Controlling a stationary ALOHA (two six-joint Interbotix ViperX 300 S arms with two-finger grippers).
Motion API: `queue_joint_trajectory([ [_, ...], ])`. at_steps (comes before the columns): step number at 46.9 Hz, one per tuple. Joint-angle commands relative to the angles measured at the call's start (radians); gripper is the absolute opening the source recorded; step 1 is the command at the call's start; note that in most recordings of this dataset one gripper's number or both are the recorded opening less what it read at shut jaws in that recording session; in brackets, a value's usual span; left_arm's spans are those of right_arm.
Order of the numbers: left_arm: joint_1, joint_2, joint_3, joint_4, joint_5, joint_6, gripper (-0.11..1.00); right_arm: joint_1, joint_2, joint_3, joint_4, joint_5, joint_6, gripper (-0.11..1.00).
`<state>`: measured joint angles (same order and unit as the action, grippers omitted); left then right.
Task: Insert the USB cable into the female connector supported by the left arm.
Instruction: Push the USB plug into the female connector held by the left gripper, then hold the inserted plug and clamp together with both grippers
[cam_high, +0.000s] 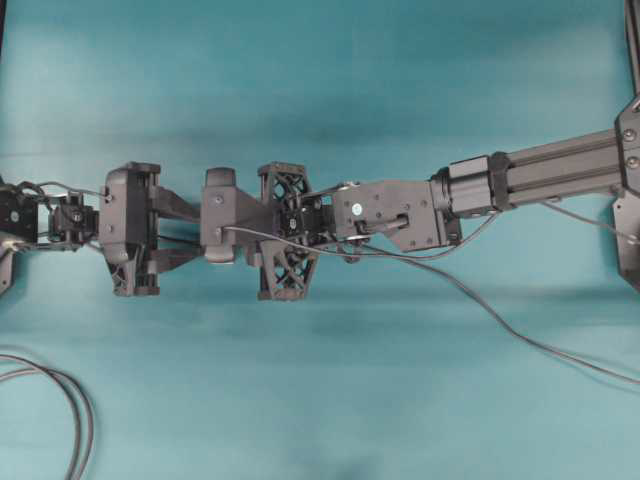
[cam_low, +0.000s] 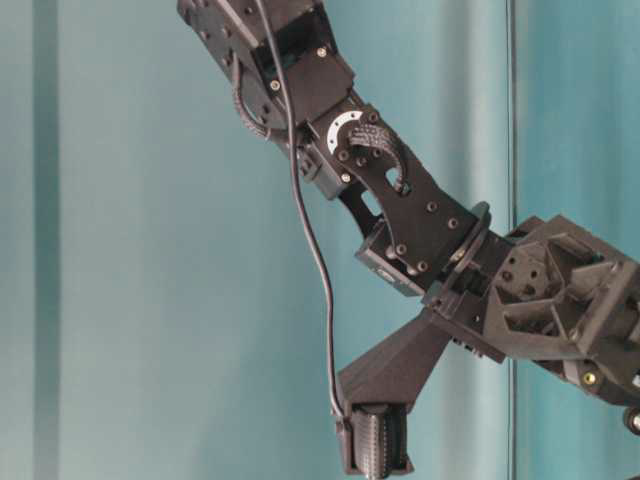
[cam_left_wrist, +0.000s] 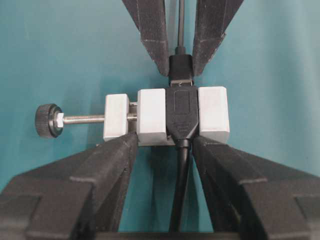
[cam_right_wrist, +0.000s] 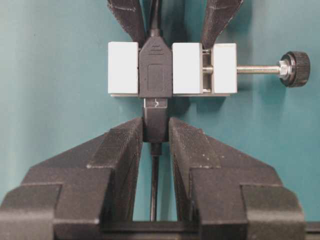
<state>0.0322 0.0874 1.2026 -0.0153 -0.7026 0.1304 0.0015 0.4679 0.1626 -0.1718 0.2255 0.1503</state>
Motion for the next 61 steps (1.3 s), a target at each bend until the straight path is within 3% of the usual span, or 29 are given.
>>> queue_joint_trajectory([
  [1, 0.003, -0.008, -0.035, -0.002, -0.008, 0.008, 0.59, -0.006, -0.014, -0.057, -0.002, -0.014, -0.003, 0.19],
  [15, -0.017, 0.054, -0.087, -0.003, -0.011, 0.005, 0.60, -0.003, -0.002, -0.091, -0.002, -0.006, -0.028, 0.19],
  [38, -0.018, 0.048, -0.083, -0.003, -0.002, -0.002, 0.60, 0.009, -0.003, -0.089, -0.002, 0.020, -0.075, 0.19],
  [61, -0.009, -0.072, -0.046, -0.008, 0.067, -0.005, 0.61, 0.002, -0.041, -0.032, -0.002, 0.049, -0.064, 0.19],
])
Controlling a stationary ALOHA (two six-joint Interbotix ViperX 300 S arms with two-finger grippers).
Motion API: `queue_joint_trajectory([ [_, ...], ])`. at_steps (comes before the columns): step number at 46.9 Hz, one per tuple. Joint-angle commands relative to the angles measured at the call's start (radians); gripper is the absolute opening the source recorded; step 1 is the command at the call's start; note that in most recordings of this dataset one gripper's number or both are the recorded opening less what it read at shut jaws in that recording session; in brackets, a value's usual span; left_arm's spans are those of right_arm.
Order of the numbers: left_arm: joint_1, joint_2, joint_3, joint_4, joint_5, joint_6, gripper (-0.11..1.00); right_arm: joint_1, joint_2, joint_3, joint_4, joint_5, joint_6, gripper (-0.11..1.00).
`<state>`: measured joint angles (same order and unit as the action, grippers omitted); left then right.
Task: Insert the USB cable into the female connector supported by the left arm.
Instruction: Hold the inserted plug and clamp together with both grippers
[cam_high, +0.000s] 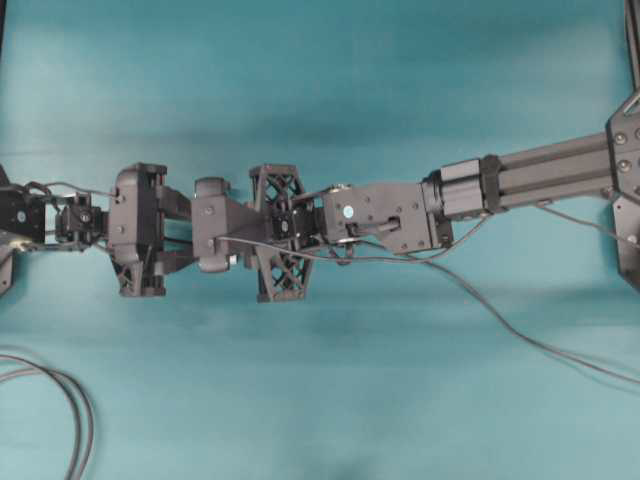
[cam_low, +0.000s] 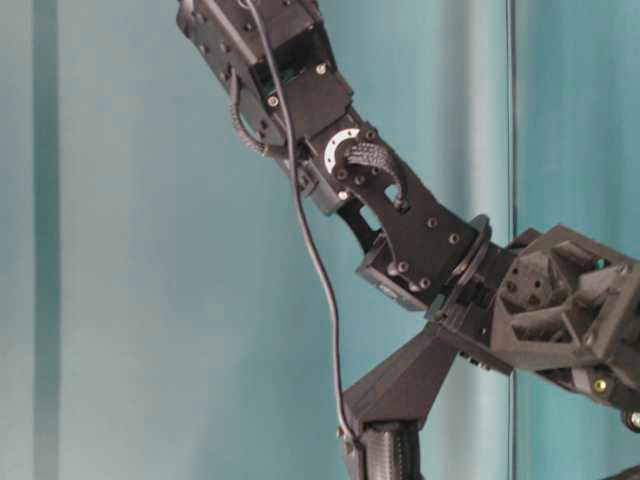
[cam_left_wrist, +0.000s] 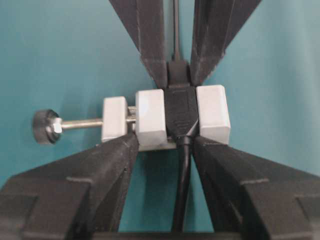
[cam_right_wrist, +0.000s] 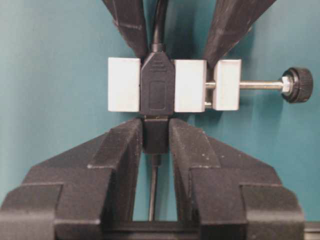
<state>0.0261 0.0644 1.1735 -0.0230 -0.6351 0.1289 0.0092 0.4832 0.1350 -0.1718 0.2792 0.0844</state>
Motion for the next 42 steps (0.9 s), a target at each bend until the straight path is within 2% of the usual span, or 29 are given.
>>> queue_joint_trajectory([
  [1, -0.003, -0.052, -0.015, 0.000, 0.005, -0.003, 0.61, -0.008, -0.058, -0.002, -0.002, -0.005, 0.002, 0.19],
  [7, -0.003, -0.071, -0.015, 0.000, 0.015, -0.003, 0.61, -0.012, -0.071, 0.012, -0.002, -0.005, 0.017, 0.23],
  [14, -0.003, -0.075, -0.015, 0.000, 0.031, -0.005, 0.62, -0.012, -0.074, 0.009, -0.002, -0.005, 0.038, 0.65],
  [16, -0.003, -0.080, -0.015, 0.000, 0.040, -0.005, 0.62, -0.014, -0.077, 0.012, -0.002, -0.002, 0.038, 0.71],
  [23, -0.003, -0.118, -0.005, 0.002, 0.103, -0.005, 0.61, -0.014, -0.118, 0.043, -0.002, 0.008, 0.040, 0.65],
  [33, -0.003, -0.272, 0.077, 0.000, 0.206, -0.009, 0.62, -0.012, -0.261, 0.179, -0.002, 0.005, 0.051, 0.65],
  [38, 0.000, -0.387, 0.121, 0.000, 0.221, -0.008, 0.62, -0.011, -0.350, 0.267, -0.002, -0.043, 0.077, 0.65],
  [42, 0.000, -0.451, 0.141, 0.000, 0.232, -0.003, 0.61, -0.012, -0.417, 0.354, 0.000, -0.126, 0.107, 0.65],
])
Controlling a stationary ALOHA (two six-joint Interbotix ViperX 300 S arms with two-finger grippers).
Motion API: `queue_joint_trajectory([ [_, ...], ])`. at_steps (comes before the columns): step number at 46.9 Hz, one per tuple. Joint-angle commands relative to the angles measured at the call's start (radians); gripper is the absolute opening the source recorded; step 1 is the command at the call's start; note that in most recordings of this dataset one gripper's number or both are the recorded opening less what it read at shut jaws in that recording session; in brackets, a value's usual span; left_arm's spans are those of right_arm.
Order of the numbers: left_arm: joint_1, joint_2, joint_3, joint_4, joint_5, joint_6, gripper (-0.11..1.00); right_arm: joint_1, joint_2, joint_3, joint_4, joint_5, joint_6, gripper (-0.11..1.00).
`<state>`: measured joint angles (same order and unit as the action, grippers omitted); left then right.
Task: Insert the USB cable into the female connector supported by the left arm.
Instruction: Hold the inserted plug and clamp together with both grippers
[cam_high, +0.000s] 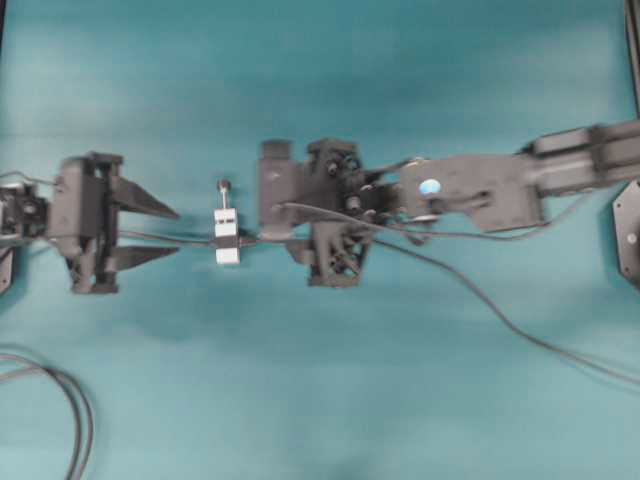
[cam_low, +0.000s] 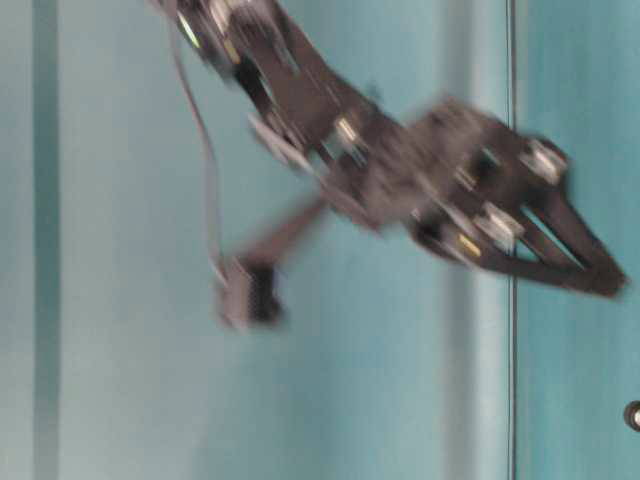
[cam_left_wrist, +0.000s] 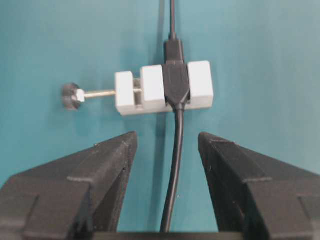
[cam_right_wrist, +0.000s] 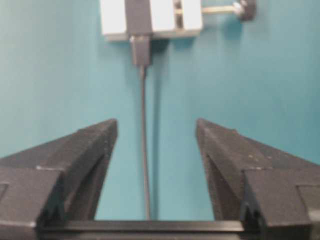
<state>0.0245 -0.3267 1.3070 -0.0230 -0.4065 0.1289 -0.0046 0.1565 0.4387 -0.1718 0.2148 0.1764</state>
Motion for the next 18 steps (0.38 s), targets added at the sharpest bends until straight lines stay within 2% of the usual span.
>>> queue_joint_trajectory([
  [1, 0.002, -0.075, 0.012, 0.000, 0.005, -0.003, 0.61, 0.000, -0.106, 0.072, -0.002, -0.083, 0.021, 0.65],
  [11, 0.002, -0.227, 0.058, 0.000, 0.021, -0.003, 0.62, -0.002, -0.255, 0.276, -0.002, -0.238, 0.081, 0.65],
  [18, 0.003, -0.370, 0.084, 0.000, 0.067, -0.003, 0.61, -0.005, -0.379, 0.413, -0.002, -0.377, 0.086, 0.65],
])
